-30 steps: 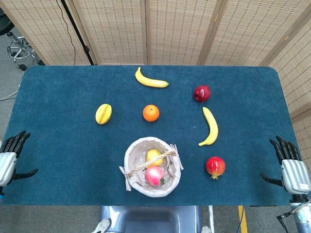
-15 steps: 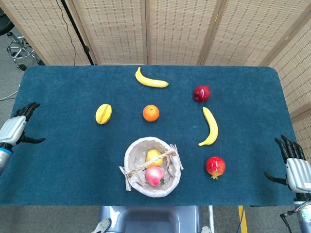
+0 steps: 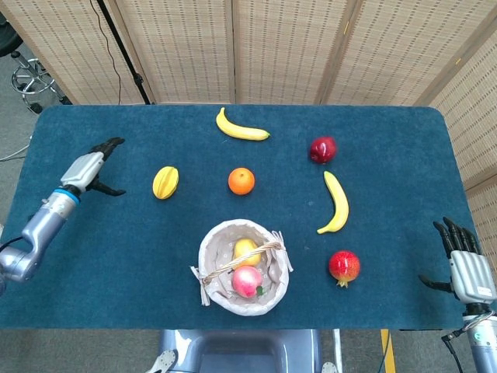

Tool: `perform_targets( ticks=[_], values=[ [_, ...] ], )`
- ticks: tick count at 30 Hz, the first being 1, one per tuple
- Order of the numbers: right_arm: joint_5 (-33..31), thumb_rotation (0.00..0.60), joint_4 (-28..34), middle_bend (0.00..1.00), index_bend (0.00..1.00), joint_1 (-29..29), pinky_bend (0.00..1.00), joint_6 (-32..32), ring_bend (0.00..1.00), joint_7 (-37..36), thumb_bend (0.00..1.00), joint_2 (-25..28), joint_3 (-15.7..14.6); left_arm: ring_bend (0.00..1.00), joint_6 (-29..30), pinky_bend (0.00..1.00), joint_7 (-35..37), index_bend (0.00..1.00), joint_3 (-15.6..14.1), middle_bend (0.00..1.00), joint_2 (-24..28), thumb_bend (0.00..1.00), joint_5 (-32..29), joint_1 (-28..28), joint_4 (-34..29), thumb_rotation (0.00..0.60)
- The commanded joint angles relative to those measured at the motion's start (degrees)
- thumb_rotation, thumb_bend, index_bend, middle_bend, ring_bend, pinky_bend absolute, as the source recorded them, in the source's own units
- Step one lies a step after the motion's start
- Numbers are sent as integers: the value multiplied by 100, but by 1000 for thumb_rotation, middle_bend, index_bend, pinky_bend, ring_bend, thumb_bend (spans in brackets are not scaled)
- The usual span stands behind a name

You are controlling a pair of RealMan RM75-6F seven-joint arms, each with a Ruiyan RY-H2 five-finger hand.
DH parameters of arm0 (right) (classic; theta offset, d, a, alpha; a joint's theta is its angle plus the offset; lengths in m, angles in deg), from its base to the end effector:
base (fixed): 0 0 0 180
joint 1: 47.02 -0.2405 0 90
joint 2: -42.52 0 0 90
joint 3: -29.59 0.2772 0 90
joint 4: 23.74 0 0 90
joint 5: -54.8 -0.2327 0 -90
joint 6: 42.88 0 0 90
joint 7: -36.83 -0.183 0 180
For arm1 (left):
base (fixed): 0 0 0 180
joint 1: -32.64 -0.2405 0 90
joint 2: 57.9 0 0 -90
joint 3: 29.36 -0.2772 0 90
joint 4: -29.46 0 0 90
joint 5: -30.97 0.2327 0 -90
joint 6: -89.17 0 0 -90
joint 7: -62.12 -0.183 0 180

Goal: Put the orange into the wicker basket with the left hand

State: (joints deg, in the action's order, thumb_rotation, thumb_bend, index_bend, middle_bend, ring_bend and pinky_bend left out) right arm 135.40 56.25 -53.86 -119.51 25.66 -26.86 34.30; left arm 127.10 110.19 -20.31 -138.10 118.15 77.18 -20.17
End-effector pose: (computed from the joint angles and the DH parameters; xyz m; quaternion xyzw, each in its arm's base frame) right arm -0.3928 -0.2454 0.1306 0.5610 -0.4551 0.3744 0.5814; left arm -0.2919 0.5055 0.0713 -0.6351 -0.5353 -0.3842 0.4031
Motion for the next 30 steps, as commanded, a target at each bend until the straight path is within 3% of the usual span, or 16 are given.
perform_targets(
  ticks=[1,9,12,30],
  values=[
    [-18,600,-12,0,0,-24,0,56,0,25,0,-27,-10,0,11,25,342,0,-222,0,-327,0,321,316,317,600],
    [-42,600,-18,0,0,-99,0,231,0,184,0,-98,-49,0,341,63,1162,35,-621,0,-860,0,989,1028,760,600],
    [-67,600,-47,0,0,-129,0,284,0,291,0,-144,-52,0,400,70,1389,48,-713,0,-1219,0,1132,1384,1193,600],
    [-83,600,-90,0,6,-124,0,249,0,339,0,-176,-44,42,-46,156,2238,107,-1143,17,-2774,0,1117,2364,2979,600]
  ],
)
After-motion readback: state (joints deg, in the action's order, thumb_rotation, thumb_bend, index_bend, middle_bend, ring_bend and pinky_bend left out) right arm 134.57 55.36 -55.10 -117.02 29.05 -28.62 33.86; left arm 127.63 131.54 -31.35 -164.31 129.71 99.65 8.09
